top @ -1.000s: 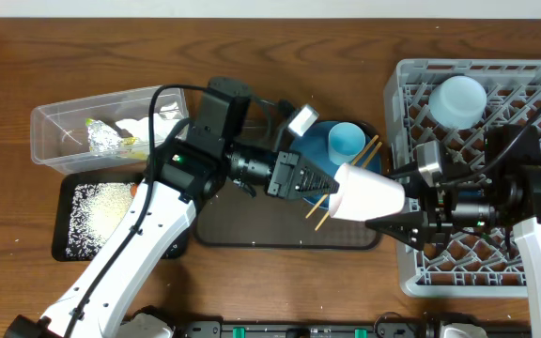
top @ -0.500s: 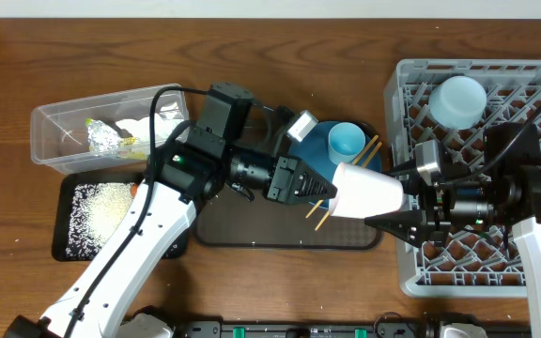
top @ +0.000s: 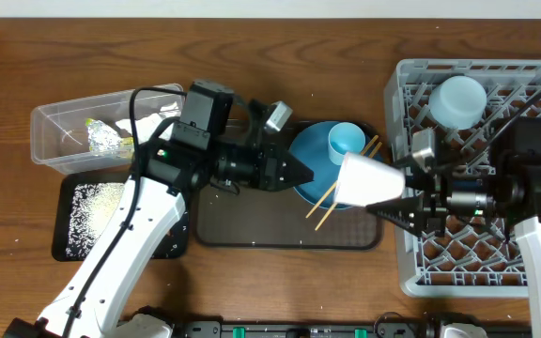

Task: Sort waste into correct bins and load items into the dishwasher rack
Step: 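Carry the pink cup into the rack and lower it upside down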

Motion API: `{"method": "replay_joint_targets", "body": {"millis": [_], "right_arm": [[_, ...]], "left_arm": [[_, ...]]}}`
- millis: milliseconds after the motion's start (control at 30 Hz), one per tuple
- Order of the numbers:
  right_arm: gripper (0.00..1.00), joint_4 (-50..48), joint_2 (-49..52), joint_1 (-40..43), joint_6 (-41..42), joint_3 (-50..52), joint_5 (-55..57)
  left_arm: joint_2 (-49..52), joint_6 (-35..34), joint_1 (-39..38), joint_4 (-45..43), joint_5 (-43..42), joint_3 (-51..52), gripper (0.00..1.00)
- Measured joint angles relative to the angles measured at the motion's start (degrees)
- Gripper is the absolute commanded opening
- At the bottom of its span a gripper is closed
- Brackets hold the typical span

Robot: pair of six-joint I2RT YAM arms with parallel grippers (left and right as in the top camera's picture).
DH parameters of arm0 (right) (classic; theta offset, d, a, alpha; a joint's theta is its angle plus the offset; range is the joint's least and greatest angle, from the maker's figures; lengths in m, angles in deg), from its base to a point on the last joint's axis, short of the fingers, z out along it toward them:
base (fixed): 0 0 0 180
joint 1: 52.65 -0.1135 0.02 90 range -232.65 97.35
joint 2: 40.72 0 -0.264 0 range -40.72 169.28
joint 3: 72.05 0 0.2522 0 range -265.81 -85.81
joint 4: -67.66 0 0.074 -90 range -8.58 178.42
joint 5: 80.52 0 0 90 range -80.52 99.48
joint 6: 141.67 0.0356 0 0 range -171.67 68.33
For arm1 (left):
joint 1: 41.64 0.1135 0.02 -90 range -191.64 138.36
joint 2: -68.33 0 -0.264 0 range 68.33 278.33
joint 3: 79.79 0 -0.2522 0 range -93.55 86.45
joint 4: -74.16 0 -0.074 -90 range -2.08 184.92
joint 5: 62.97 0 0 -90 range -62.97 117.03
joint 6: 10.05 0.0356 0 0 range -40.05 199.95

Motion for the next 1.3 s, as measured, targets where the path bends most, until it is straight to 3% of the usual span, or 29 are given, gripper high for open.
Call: {"method": "replay_joint_targets", "body": {"millis": [233, 467, 633, 933, 1000, 1300], "right_arm": [[0.42, -7.39, 0.0, 0.44, 15.39, 0.0, 10.43], [0.36, -9.86, 0.0, 0.44, 37.97, 0.0, 33.7], [0.33, -9.6, 0.0, 0.44, 49.0, 0.0, 49.18], [0.3, -4.44, 0.0, 0.44, 58.01, -0.07, 65.02], [0.3, -3.1, 0.0, 0.44, 58.66, -0.39, 66.86], [0.3, 1.2, 0.24, 1.6, 60.89, -3.43, 73.9]], "left_arm": [[0.0, 0.02, 0.31, 3.19, 8.37, 0.04, 0.17], [0.0, 0.02, 0.31, 8.31, 17.07, 0.04, 0.17], [0.0, 0.02, 0.31, 12.04, 22.77, 0.04, 0.17], [0.0, 0.04, 0.31, 15.37, 31.61, 0.04, 0.17], [0.0, 0.35, 0.31, 16.0, 33.31, 0.04, 0.26], [0.0, 0.17, 0.31, 17.27, 36.94, 0.04, 0.31]]}}
